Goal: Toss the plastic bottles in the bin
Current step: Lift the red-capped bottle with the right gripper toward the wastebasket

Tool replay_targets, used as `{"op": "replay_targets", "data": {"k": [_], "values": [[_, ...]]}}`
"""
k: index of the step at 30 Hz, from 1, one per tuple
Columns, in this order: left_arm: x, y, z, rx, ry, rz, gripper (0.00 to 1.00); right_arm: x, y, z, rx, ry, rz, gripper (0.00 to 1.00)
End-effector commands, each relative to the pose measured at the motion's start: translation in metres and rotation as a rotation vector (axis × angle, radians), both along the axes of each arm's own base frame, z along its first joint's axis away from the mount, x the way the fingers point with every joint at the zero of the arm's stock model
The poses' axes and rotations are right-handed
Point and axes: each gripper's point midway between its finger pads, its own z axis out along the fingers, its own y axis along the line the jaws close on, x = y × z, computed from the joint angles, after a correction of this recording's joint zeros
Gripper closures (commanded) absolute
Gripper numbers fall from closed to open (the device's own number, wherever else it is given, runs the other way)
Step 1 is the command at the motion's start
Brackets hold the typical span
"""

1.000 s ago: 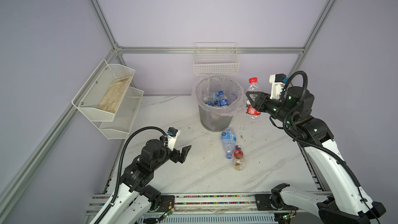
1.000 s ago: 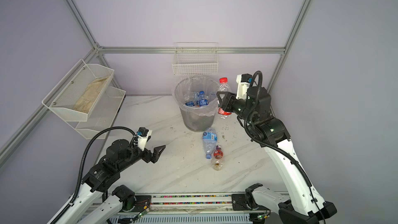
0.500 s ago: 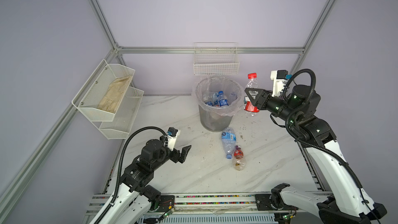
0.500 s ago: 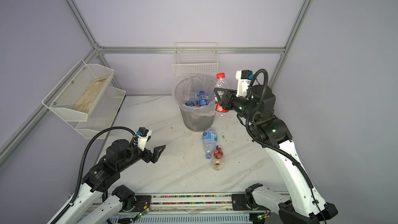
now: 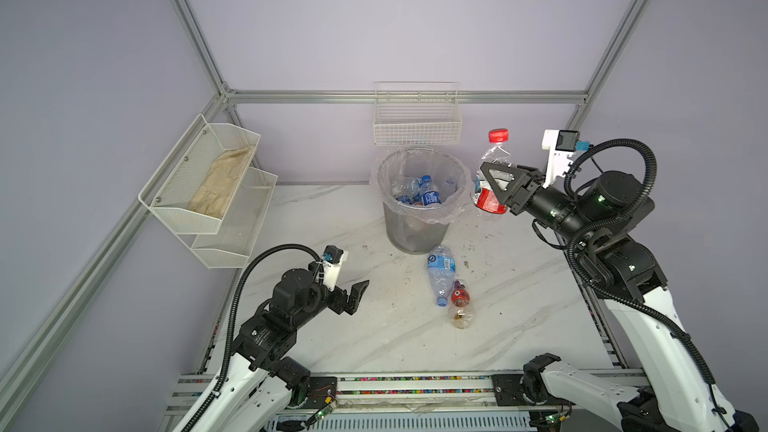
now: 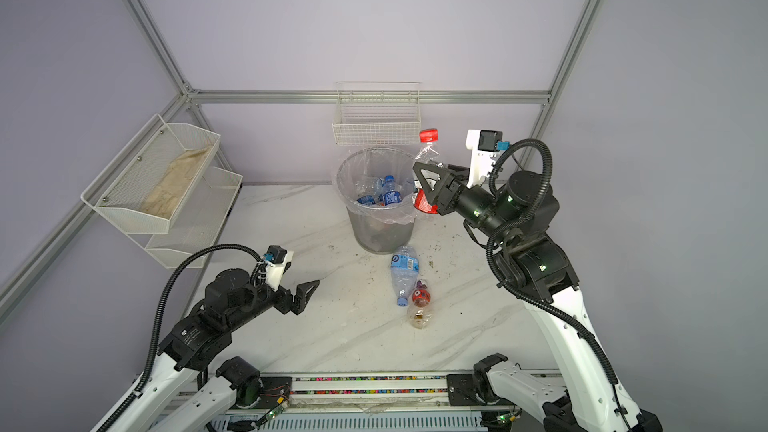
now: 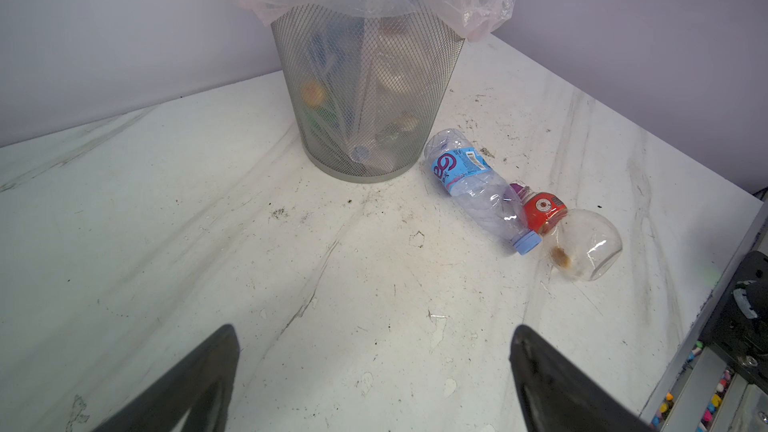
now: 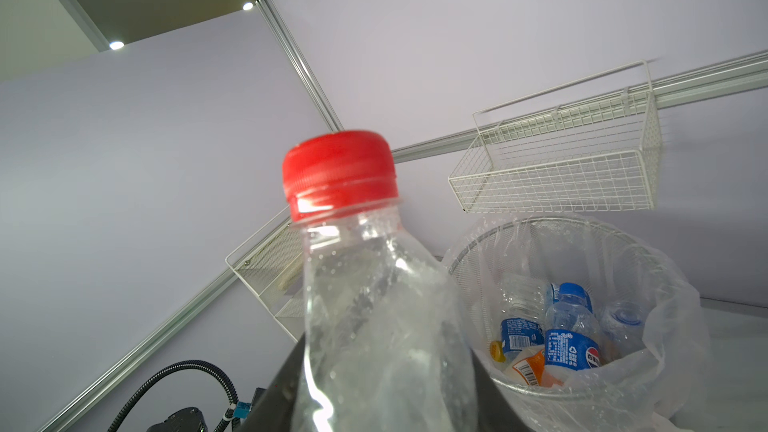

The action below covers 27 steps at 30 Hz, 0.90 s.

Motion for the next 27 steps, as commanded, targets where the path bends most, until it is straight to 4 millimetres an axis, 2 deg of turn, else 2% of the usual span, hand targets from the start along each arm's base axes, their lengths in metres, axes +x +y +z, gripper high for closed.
{"op": "replay_targets", "data": {"k": [1,5,14,27], "values": [[-0.002,-0.002,-0.016,-0.001,0.034,-0.005,0.0,-0.014,-0.003,0.029,0.028,-0.112,0.019,1.0],[-0.003,-0.004,-0.013,-0.012,0.025,-0.021,0.0,-0.012,-0.004,0.033,0.026,-0.119,0.007,1.0],[-0.01,-0.013,-0.004,-0.054,-0.004,-0.08,0.0,0.002,-0.002,0.027,0.003,-0.086,-0.019,1.0],[-0.026,-0.017,0.024,-0.15,-0.124,-0.142,0.0,0.019,-0.002,0.055,-0.021,-0.108,-0.066,1.0]]}}
